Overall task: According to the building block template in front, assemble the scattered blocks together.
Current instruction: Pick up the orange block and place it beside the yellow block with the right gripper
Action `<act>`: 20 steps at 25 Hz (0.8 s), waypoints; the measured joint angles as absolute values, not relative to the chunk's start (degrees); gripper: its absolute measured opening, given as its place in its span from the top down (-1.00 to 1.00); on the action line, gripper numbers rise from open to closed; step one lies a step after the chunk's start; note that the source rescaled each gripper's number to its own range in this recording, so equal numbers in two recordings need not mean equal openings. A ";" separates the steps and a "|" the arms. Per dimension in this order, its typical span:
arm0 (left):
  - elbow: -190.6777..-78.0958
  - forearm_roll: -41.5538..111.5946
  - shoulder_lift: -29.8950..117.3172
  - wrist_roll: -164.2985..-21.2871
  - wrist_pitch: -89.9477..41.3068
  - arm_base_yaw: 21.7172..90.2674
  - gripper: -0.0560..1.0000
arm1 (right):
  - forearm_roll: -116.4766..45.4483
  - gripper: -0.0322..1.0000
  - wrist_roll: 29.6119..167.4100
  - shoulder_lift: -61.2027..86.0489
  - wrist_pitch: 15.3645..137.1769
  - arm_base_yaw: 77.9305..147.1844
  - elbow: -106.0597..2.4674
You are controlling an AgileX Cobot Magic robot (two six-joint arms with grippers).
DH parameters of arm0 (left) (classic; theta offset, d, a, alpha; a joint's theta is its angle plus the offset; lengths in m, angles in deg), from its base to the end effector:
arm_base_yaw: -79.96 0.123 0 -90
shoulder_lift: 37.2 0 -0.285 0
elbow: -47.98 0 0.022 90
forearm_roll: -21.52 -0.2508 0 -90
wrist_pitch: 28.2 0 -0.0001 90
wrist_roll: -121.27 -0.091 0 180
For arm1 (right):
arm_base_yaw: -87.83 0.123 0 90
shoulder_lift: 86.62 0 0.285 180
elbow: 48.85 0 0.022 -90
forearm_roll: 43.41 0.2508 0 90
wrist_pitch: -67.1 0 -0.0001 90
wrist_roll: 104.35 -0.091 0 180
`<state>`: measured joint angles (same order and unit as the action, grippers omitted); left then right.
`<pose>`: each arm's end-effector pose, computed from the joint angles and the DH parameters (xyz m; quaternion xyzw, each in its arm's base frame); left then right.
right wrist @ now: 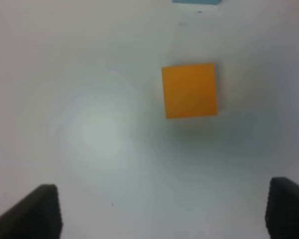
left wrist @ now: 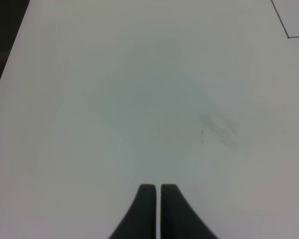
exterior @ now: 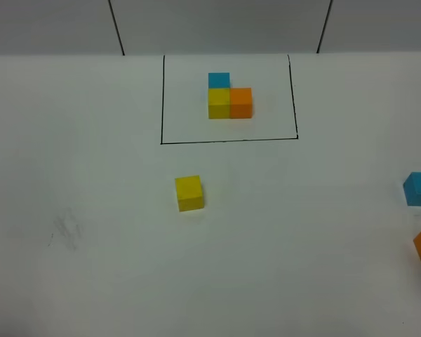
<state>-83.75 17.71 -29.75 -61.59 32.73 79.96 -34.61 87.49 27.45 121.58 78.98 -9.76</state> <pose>-0.0066 0.0053 0.2786 0.0197 0.8503 0.0463 0.5238 0.1635 -0.0140 0.2550 0.0071 0.9817 0.0364 0.1870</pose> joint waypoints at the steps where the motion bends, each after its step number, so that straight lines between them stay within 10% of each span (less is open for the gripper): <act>1: -83.75 17.71 -29.75 -61.59 32.73 79.96 0.89 | -34.34 -0.81 87.59 26.60 120.13 78.98 -9.04; 20: -83.75 17.71 -29.75 -61.59 32.73 79.96 0.89 | -39.15 -0.81 85.86 7.73 105.33 84.59 -6.62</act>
<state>-83.75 17.71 -29.75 -61.59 32.73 79.96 -39.15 85.86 7.73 105.33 84.59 -6.62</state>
